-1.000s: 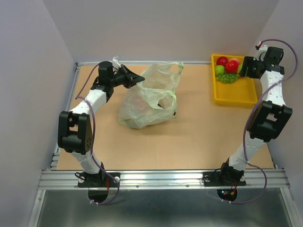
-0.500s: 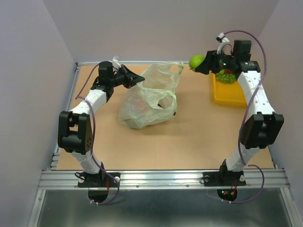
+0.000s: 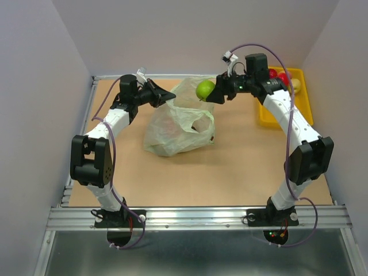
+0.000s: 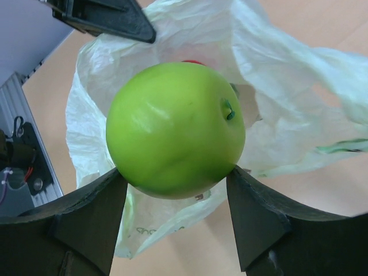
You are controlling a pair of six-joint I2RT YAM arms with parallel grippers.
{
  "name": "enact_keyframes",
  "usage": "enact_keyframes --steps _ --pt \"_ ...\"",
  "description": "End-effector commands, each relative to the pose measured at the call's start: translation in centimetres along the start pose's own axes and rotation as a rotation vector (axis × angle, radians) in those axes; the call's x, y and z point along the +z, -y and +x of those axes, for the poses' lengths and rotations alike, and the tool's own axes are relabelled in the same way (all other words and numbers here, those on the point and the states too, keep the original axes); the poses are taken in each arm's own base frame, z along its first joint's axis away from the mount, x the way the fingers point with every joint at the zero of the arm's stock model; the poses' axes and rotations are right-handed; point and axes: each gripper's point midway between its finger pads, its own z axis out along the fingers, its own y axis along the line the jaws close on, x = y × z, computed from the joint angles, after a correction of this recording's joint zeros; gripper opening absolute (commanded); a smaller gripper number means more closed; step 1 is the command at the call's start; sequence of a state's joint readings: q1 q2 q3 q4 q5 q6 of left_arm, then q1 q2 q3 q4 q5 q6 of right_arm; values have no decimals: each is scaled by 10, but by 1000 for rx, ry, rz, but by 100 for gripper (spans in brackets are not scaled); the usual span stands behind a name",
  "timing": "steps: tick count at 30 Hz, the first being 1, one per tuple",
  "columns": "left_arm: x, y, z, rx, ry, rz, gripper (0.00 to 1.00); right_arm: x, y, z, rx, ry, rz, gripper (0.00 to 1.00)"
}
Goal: Place the fake fruits into the plastic bag and tie a complex knot
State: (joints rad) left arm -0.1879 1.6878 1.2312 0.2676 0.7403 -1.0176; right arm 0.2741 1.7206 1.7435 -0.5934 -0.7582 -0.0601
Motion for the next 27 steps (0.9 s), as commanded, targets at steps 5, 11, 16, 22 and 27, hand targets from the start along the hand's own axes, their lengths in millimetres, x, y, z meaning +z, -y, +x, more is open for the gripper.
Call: enact_keyframes --steps 5,11,16,22,27 --pt "-6 29 -9 78 10 69 0 27 -17 20 -105 -52 21 40" --pt "-5 32 -7 67 -11 88 0 71 -26 63 -143 -171 5 43" --pt "-5 35 -6 60 -26 101 0 98 -37 83 -149 -228 -16 76" --pt "-5 36 -6 57 -34 111 0 86 -42 66 -175 -189 44 100" --pt "-6 36 -5 57 -37 113 0 48 -53 26 -233 -84 113 100"
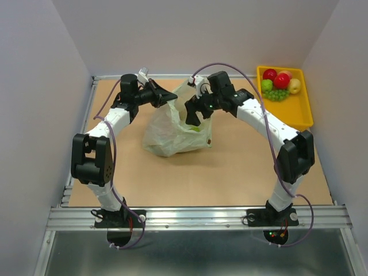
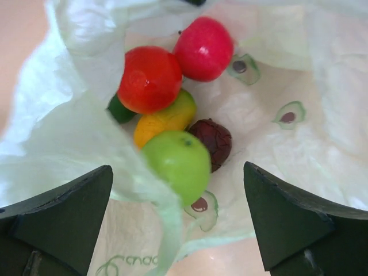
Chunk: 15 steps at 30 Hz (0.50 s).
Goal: Place the fake fruits into the plastic bag and tie a complex knot
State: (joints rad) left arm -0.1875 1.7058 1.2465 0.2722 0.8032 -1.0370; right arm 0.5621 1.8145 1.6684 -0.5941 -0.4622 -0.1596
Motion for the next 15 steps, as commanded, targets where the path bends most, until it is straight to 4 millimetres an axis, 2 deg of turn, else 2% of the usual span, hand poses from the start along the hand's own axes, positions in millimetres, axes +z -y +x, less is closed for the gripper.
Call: enact_keyframes --steps 1,2,5,6,8,9,13,15 --pt "-6 31 -9 79 14 80 0 -60 -4 -49 -78 170 96 100" --pt "-7 31 -10 81 16 81 0 -70 -3 -56 -79 194 106 100" --pt "-7 31 -9 82 16 81 0 -105 25 -70 -18 266 157 100" --pt "-8 32 -9 84 17 81 0 -126 49 -76 28 306 188 99" --pt "-7 32 -9 85 14 83 0 -144 79 -78 58 333 239 98" --pt "-8 33 -8 90 11 85 0 -159 100 -81 59 352 297 97" --pt "-7 32 -8 93 8 86 0 -164 140 -77 49 339 377 94" --pt "-7 32 -8 93 6 87 0 -151 151 -67 38 304 370 93"
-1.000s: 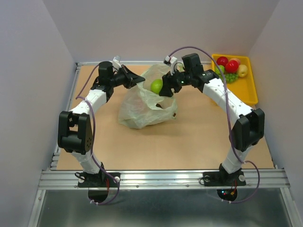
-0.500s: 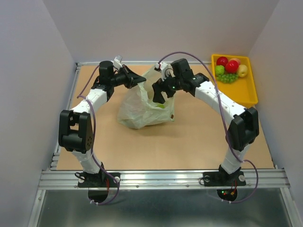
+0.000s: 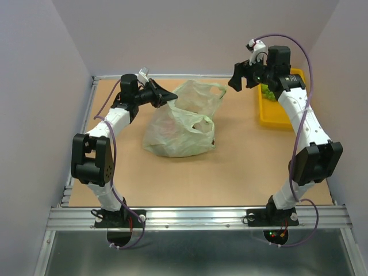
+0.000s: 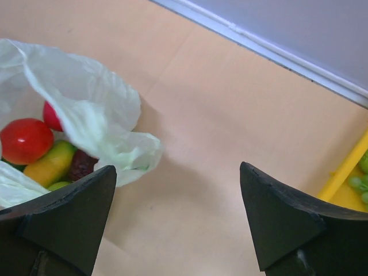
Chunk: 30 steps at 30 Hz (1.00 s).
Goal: Place the fake fruits into the plastic bag and tie a complex knot
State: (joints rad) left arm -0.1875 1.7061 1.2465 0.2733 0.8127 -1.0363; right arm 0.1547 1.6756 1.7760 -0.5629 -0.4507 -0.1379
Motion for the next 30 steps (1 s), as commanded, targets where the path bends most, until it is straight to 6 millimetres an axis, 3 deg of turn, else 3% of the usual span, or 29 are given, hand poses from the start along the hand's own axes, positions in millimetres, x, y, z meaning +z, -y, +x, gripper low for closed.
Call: enact_keyframes --steps 1,7,12,17,24,30 --pt "-7 33 -9 95 14 84 0 21 0 -1 -68 1 -36 92" --pt "-8 32 -7 98 5 87 0 39 -9 31 -65 -49 -140 85" --pt "-8 28 -6 95 3 80 0 43 -24 43 -55 -51 -238 83" --pt "-8 28 -5 98 3 78 0 26 -37 38 -113 -16 -283 82" --pt "-8 29 -5 103 -3 79 0 11 -46 46 -217 -2 -309 84" --pt "-7 27 -3 102 -12 79 0 19 -38 60 -254 -27 -291 86"
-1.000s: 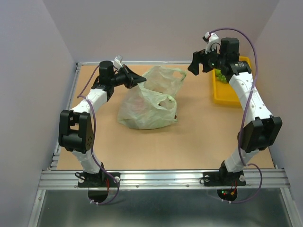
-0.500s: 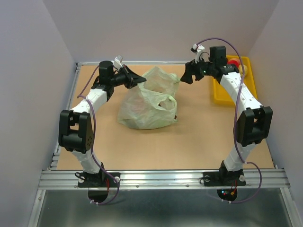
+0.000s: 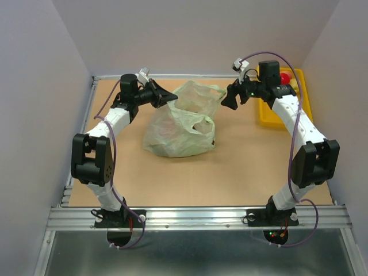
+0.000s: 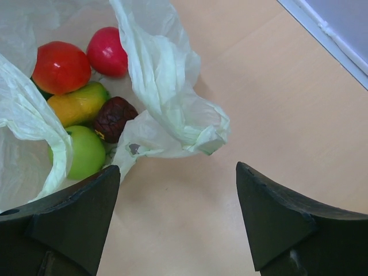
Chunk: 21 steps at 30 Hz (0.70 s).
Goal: Place the fake fruits into the plastic bag and tie a complex knot
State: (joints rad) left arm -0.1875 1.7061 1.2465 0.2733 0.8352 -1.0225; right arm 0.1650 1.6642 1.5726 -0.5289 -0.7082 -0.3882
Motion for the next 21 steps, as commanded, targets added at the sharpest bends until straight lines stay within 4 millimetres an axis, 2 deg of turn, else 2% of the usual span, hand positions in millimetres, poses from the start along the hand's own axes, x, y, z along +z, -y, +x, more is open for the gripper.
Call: enact_keyframes --steps 1,4,7,10,13,15,16,18,20,21 --pt "-6 26 -6 92 6 70 0 5 7 -4 -94 28 11 86" --pt "-7 27 -6 96 1 74 0 11 18 -6 -87 37 44 86" --pt "-7 26 -3 97 -7 78 0 19 26 -15 -71 71 59 84" --pt "-7 25 -2 98 -13 77 0 23 28 -29 -35 117 48 71" --pt "-6 25 1 103 -24 85 0 29 26 -37 -1 154 27 66" --pt "-7 28 1 107 -27 92 0 33 27 -34 8 154 29 54" --pt "-8 31 0 113 -27 96 0 34 27 -33 11 154 29 40" --pt "-9 34 0 128 -23 99 0 33 25 -33 20 155 27 26" --pt "-11 38 -2 170 -11 99 6 29 21 -36 29 163 22 0" --pt "-12 36 -4 181 -1 80 10 26 18 -38 51 166 18 0"
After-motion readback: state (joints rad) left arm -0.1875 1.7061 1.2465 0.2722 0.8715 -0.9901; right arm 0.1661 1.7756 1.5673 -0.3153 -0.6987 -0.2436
